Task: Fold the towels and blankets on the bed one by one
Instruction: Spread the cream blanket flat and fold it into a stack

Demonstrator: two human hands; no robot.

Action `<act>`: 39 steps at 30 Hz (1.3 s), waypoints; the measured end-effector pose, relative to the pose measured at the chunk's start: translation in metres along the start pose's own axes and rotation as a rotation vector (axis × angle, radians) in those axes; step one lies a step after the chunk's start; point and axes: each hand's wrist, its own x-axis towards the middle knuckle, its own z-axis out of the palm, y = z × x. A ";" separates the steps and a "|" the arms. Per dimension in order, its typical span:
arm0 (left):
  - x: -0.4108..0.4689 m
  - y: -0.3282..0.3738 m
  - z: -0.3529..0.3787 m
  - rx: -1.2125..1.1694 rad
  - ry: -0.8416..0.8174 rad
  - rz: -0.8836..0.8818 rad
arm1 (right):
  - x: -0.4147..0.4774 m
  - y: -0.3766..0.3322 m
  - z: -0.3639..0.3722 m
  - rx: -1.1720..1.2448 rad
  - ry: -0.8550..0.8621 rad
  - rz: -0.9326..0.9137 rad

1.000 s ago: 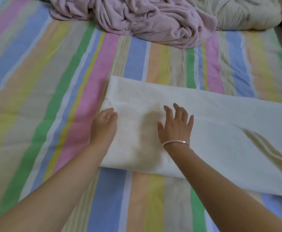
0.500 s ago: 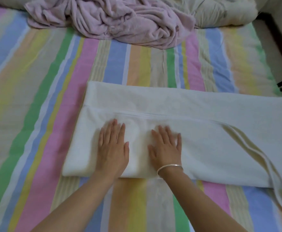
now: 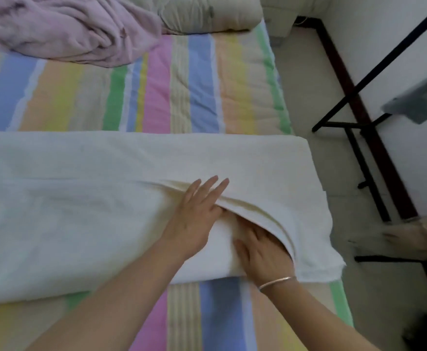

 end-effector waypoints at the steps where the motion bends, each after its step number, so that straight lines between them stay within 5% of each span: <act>1: 0.013 0.003 0.003 0.026 -0.008 -0.016 | 0.008 0.019 -0.002 -0.001 0.011 -0.134; 6: 0.045 0.010 0.010 0.105 -0.013 -0.277 | 0.094 0.091 -0.048 -0.184 0.174 -0.669; 9: 0.054 0.015 0.016 0.090 -0.081 -0.394 | 0.113 0.126 -0.075 -0.362 0.286 -0.305; 13: 0.075 0.026 0.024 -0.037 -0.088 -0.424 | 0.092 0.144 -0.085 -0.032 -0.163 0.289; 15: 0.088 0.032 0.028 -0.102 -0.064 -0.404 | 0.080 0.146 -0.077 0.231 -0.317 0.440; 20: 0.121 0.043 0.027 -0.158 -0.147 -0.444 | 0.066 0.160 -0.068 0.505 -0.250 0.687; 26: 0.140 0.049 0.024 -0.234 -0.192 -0.459 | 0.044 0.166 -0.072 0.570 -0.376 0.670; 32: 0.166 0.065 0.025 -0.387 -0.185 -0.520 | 0.043 0.166 -0.064 0.649 -0.091 0.538; 36: 0.175 0.072 0.020 -0.377 0.111 -0.539 | 0.051 0.175 -0.071 0.854 0.092 0.525; 39: 0.175 0.073 0.032 -0.298 0.102 -0.492 | 0.056 0.189 -0.060 0.734 -0.029 0.601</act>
